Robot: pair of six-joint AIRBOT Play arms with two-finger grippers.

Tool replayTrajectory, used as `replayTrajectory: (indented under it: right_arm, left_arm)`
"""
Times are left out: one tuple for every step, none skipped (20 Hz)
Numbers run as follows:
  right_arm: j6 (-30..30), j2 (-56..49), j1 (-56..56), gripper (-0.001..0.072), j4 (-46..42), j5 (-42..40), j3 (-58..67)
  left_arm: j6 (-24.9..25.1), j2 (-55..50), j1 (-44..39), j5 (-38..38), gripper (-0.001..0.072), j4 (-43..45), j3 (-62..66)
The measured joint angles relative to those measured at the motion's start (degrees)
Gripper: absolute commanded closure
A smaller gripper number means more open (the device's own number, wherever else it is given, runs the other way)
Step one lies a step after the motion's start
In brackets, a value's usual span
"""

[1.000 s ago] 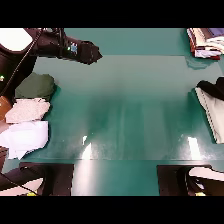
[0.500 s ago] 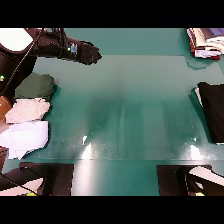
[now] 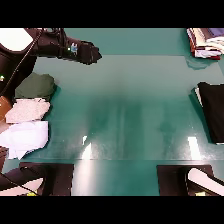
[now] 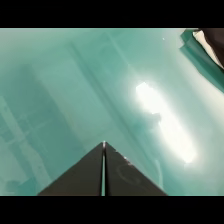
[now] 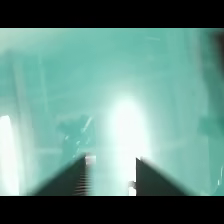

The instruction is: Fold the shirts.

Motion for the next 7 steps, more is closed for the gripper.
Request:
replayTrajectory:
  right_arm:
    - [-0.2, 0.0, 3.1, 0.0695, 0.1, -0.7, 0.3]
    - [-0.7, 0.0, 5.9, 0.0695, 0.1, -1.3, 0.5]
    - [-1.1, -0.1, 8.2, 0.0695, 0.1, -1.6, 0.7]
    - [-1.4, -0.3, 10.3, 0.0695, -0.2, -1.9, 0.8]
    - [-1.6, -0.7, 11.8, 0.0695, -0.5, -2.0, 0.8]
    - [-1.7, -1.1, 13.3, 0.0695, -0.7, -2.1, 0.9]
    - [-1.8, -1.4, 14.4, 0.0695, -0.8, -2.1, 0.9]
  left_arm:
    - [0.0, 0.0, 0.0, 0.2, 0.0684, 0.0, 0.0]
    - [0.0, 0.0, 0.0, 0.5, 0.0684, 0.0, 0.0]
    - [0.0, 0.0, 0.0, 0.6, 0.0684, 0.0, 0.0]
    - [0.0, 0.0, 0.0, 0.8, 0.0684, 0.0, 0.0]
    - [0.0, 0.0, 0.0, 0.9, 0.0684, 0.0, 0.0]
    - [0.0, 0.0, 0.0, 1.0, 0.0685, 0.0, 0.0]
    - [0.0, 0.0, 0.0, 1.0, 0.0684, -0.1, 0.0]
